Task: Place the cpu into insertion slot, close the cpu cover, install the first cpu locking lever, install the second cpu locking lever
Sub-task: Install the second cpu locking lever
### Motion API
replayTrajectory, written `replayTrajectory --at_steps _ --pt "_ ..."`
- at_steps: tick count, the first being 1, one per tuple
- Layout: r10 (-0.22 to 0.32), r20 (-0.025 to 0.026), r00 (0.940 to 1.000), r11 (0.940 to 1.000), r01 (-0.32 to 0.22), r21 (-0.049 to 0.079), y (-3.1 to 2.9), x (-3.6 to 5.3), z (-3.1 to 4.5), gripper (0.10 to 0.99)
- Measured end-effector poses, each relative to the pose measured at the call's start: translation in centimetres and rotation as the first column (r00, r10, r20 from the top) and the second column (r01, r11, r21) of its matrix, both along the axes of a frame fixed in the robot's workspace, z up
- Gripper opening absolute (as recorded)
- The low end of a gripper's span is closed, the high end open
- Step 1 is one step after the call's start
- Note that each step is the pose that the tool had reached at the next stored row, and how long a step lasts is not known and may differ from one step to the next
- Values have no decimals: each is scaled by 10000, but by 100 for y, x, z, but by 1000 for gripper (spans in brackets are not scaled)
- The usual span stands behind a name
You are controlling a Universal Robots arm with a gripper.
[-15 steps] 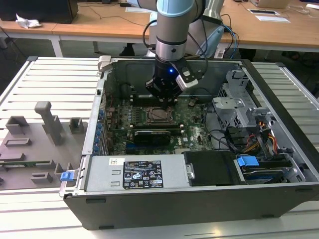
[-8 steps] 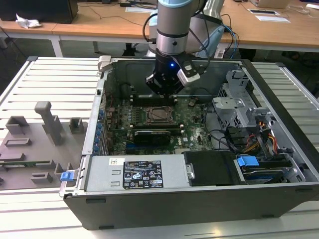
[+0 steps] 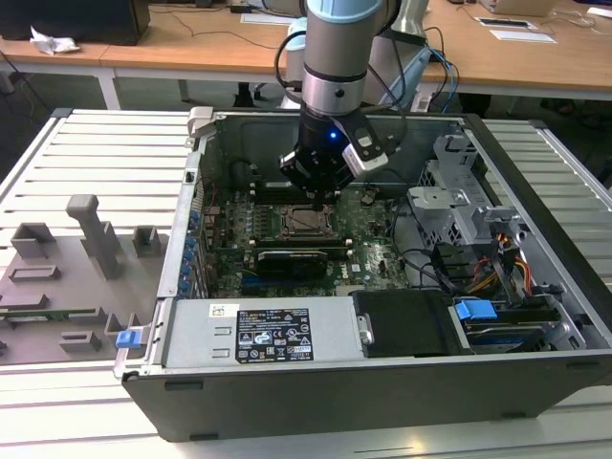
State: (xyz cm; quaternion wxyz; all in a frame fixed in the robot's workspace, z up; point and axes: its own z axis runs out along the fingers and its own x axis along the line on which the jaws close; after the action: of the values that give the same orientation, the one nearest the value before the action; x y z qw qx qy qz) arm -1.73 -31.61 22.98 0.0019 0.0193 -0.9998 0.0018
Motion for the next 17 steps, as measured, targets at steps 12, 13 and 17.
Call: replayTrajectory --at_steps 12,13,17 --pt "9 -162 9999 9999 -7 155 -407 18 -1 110" --pt "61 -162 9999 9988 -53 478 -445 -13 -2 110" --pt "71 -158 9998 9953 -55 972 -559 -94 -2 110"
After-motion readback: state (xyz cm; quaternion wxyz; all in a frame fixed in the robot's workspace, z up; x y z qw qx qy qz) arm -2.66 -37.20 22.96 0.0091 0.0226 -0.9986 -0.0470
